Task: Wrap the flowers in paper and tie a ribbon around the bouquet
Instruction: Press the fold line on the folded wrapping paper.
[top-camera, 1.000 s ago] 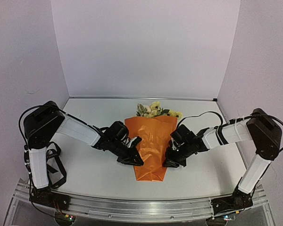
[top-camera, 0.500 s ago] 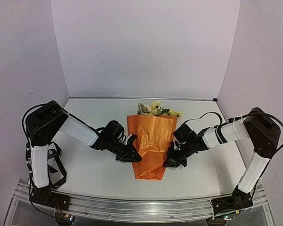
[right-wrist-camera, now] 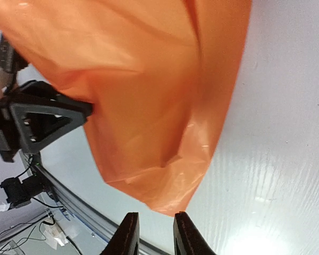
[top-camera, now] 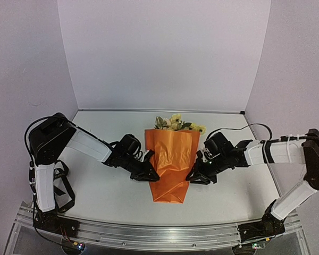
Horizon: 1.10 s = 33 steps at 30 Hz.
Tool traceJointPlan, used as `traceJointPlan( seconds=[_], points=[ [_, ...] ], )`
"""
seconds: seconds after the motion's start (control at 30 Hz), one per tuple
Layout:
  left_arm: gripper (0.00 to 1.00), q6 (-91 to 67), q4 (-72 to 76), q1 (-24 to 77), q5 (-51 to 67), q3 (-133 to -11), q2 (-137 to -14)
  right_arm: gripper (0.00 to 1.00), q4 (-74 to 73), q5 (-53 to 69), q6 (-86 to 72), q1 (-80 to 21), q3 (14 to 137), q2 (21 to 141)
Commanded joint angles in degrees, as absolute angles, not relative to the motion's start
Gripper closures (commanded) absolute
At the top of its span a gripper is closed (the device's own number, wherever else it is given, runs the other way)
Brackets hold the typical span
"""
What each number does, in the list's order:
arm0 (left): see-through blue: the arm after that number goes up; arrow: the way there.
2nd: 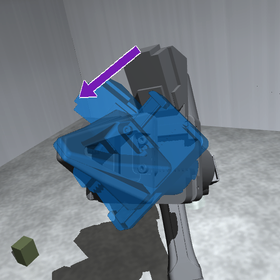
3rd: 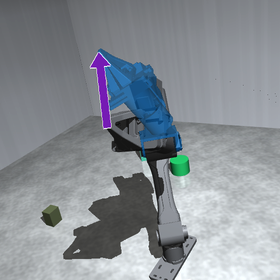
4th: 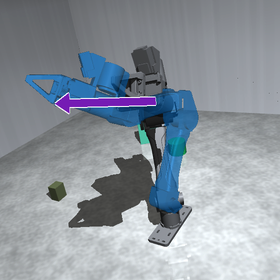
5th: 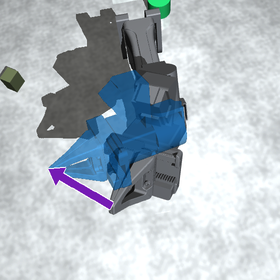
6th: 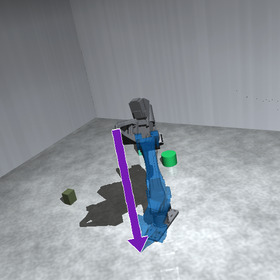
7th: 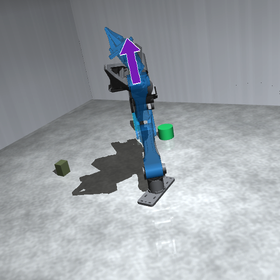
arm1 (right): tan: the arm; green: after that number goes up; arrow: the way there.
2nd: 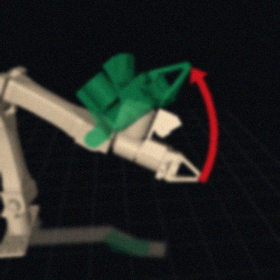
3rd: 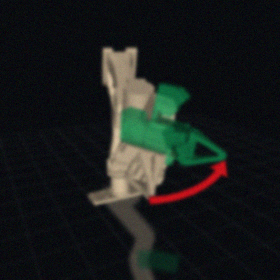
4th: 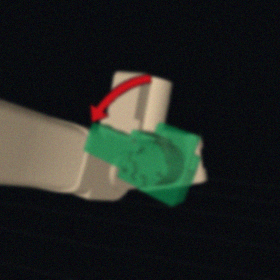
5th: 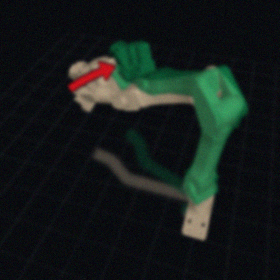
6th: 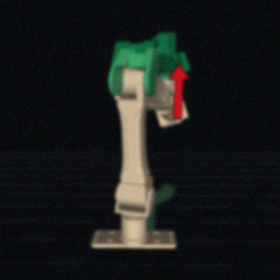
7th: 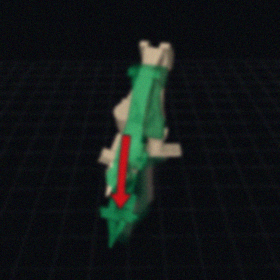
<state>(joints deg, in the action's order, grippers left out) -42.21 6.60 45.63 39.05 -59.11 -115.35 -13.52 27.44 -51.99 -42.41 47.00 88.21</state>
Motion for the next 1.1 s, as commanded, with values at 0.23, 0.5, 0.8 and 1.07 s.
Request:
traceJointPlan(
  seconds=[0.23,0.5,0.8,1.07],
  points=[
    [0.8,-39.26,2.88,47.72,37.61,-63.45,-114.55,0.63,-16.1,24.58,-50.46,-42.54,55.34,93.92],
    [0.8,-38.71,2.02,47.7,37.62,-63.82,-113.94,0.79,-12.61,22.21,-51.35,-42.54,55.75,103.04],
    [0.77,-39.11,2.02,46.55,37.14,-62.23,-111.4,0.85,-14.13,18.02,-53.94,-42.36,53.63,105.32],
    [0.78,-40.3,3.75,43.31,37.95,-60.74,-113.54,0.86,-15.09,17.83,-54.67,-42.2,53.13,105.92]
  ],
)
